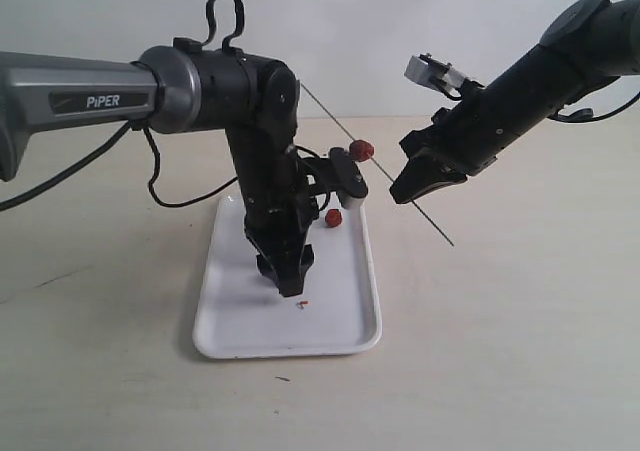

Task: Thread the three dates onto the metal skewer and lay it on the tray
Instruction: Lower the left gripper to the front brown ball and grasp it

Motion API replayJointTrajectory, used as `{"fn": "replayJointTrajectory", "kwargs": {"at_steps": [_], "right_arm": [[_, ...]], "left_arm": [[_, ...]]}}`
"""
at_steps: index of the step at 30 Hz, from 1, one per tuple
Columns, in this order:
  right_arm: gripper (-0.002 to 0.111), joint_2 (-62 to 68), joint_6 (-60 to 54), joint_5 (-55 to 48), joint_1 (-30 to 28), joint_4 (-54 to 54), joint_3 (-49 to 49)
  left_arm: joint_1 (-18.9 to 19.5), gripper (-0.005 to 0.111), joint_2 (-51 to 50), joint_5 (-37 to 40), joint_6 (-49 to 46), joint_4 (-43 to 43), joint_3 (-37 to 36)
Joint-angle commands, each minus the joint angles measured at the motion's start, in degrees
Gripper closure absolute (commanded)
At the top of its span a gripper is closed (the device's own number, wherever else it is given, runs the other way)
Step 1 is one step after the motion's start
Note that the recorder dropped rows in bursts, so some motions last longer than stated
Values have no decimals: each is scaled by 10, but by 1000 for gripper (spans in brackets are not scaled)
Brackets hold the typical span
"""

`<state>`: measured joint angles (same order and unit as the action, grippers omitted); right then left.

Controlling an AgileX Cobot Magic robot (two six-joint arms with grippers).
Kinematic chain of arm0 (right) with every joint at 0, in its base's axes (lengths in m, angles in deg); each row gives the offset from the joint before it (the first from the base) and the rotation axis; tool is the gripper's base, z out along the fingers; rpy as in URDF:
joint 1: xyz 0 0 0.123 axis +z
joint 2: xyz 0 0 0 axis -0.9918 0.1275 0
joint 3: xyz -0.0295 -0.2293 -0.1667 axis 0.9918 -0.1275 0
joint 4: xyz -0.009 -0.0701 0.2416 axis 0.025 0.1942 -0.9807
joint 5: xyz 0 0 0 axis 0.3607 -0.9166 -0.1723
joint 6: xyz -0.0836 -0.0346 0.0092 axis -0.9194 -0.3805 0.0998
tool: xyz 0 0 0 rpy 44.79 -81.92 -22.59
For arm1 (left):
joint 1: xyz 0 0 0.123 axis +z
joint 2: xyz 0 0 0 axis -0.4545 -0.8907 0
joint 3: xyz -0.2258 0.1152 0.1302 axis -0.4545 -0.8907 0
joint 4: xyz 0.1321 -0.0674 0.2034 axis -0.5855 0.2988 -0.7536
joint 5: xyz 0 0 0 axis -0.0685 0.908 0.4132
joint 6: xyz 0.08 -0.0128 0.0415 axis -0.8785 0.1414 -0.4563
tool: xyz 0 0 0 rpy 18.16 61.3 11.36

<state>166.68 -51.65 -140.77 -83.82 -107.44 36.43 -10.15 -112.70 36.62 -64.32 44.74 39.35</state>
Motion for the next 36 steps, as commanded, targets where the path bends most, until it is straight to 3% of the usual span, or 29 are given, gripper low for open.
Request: {"fn": "replayJointTrajectory", "kwargs": {"at_steps": [1, 20, 22, 25, 27, 36], "right_arm": [[108, -4, -9, 3, -1, -8, -2], [108, -4, -10, 9, -1, -8, -2], [108, -4, -10, 9, -1, -8, -2], [108, -4, -10, 9, -1, -8, -2], [108, -4, -10, 9, -1, -8, -2], [108, -4, -10, 9, -1, -8, -2]], "left_arm": [[0, 54, -7, -9, -2, 4, -1], [0, 54, -25, -15, 0, -13, -1], [0, 59, -25, -15, 0, -13, -1], [0, 82, -25, -11, 0, -13, -1], [0, 90, -25, -11, 0, -13, -1], [1, 90, -24, 8, 0, -13, -1]]}}
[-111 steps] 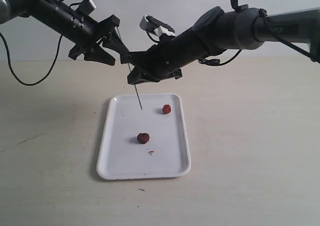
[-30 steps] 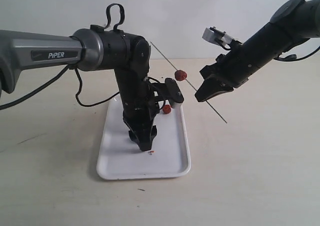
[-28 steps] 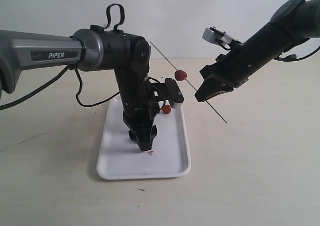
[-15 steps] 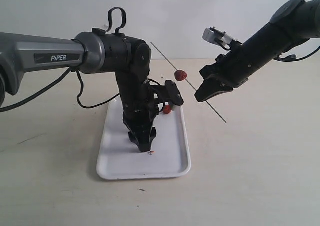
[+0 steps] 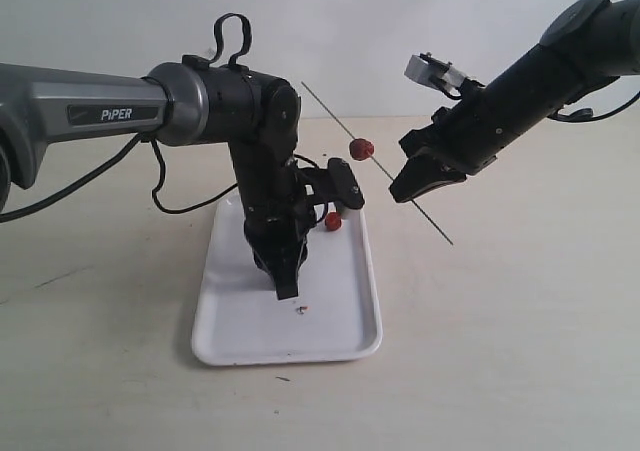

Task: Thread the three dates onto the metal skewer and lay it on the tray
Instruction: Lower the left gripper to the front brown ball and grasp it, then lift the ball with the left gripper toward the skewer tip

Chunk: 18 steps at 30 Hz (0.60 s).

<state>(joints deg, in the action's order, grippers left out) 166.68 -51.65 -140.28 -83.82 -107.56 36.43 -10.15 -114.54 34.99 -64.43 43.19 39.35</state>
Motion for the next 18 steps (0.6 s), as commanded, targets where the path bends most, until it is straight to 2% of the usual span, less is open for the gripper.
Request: {"fn": "replayJointTrajectory", "kwargs": {"at_steps": [1, 12, 16, 18], "right_arm": [[108, -3, -10, 4, -1, -7, -2], [108, -3, -12, 4, -1, -7, -2], [108, -3, -12, 1, -1, -5, -2], [108, -3, -16, -4, -1, -5, -2]], "left_arm": [[1, 90, -5, 36, 1, -4, -1], [2, 90, 53, 33, 0, -10, 0], [18, 90, 81, 23, 2, 6, 0], [36, 90, 96, 15, -3, 53, 0]]}}
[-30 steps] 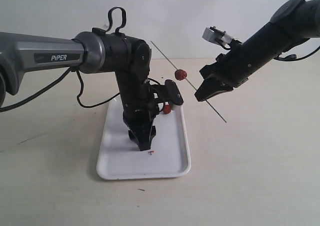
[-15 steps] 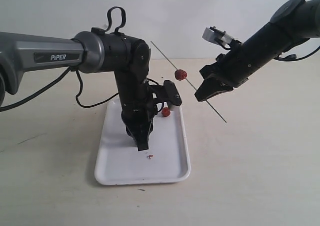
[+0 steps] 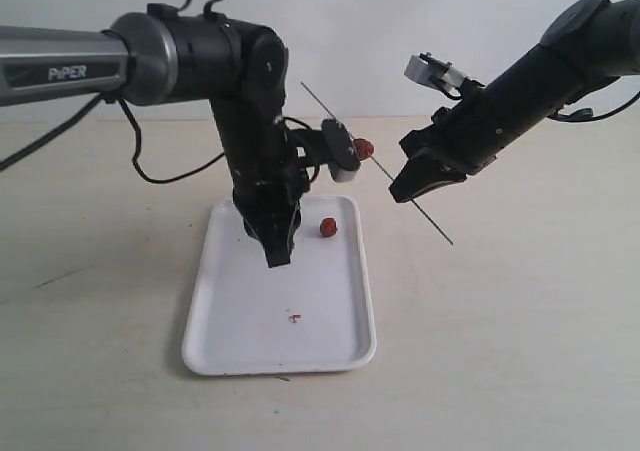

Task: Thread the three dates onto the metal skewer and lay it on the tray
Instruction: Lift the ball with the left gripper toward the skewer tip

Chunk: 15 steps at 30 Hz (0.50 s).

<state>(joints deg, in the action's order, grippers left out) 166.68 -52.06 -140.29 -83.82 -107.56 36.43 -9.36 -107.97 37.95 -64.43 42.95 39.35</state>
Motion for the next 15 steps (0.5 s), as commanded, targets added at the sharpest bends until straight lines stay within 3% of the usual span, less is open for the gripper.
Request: {"fn": "replayJointTrajectory", "kwargs": {"at_steps": [1, 8, 15], "right_arm": [[108, -3, -13, -7, -1, -4, -2], [108, -3, -33, -39, -1, 4, -2], [108, -3, -94, -83, -1, 13, -2]], "left_arm": [[37, 90, 36, -15, -17, 84, 0], [149, 90, 56, 13, -94, 357, 0], [269, 90, 55, 62, -87, 494, 0]]}}
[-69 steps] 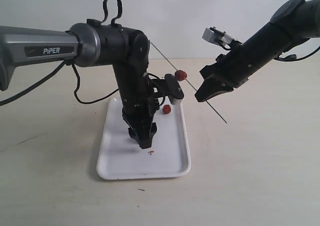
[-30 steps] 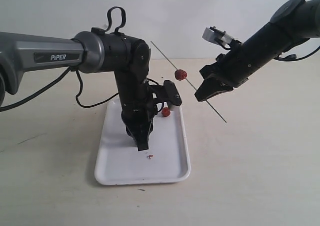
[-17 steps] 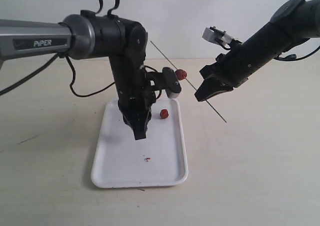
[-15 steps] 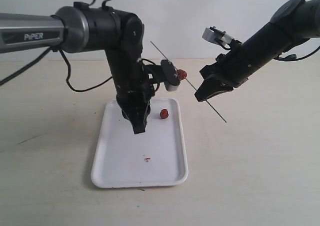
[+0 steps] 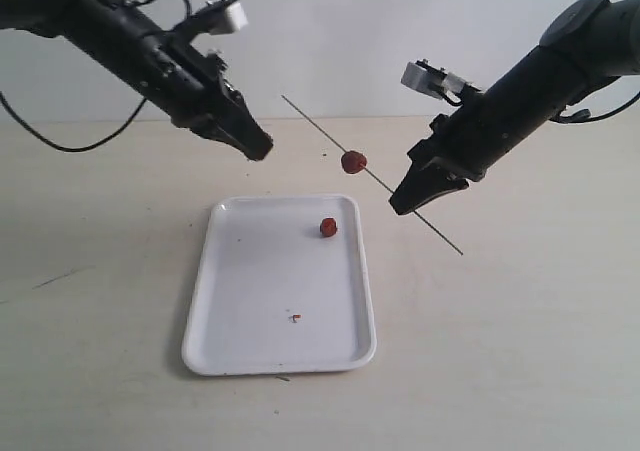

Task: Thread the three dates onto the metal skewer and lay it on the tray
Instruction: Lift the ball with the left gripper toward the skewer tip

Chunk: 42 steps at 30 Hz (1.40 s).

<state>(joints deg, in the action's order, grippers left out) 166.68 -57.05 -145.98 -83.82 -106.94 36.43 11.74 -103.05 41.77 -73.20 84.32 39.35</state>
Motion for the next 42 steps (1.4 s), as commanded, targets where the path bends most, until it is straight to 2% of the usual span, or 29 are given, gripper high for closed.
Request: {"fn": "replayJointTrajectory", "kwargs": {"at_steps": [1, 7, 12, 17, 25, 37, 42], "right_arm": [[108, -3, -57, -28, -1, 11, -2], [108, 0, -136, -28, -1, 2, -2], [108, 12, -185, -28, -1, -33, -2], [108, 17, -194, -28, 9, -23, -2], [108, 17, -273, -28, 65, -9, -2], [108, 17, -306, 7, 60, -24, -2], [108, 17, -307, 27, 41, -29, -2]], "left_arm": [[75, 90, 6, 24, 1, 101, 0], [155, 89, -1, 24, 57, 167, 0], [174, 89, -1, 24, 95, 165, 0], [167, 89, -1, 24, 118, 165, 0], [157, 89, -1, 24, 163, 164, 0], [138, 89, 0, 24, 214, 118, 0], [135, 89, 10, 24, 229, 104, -1]]}}
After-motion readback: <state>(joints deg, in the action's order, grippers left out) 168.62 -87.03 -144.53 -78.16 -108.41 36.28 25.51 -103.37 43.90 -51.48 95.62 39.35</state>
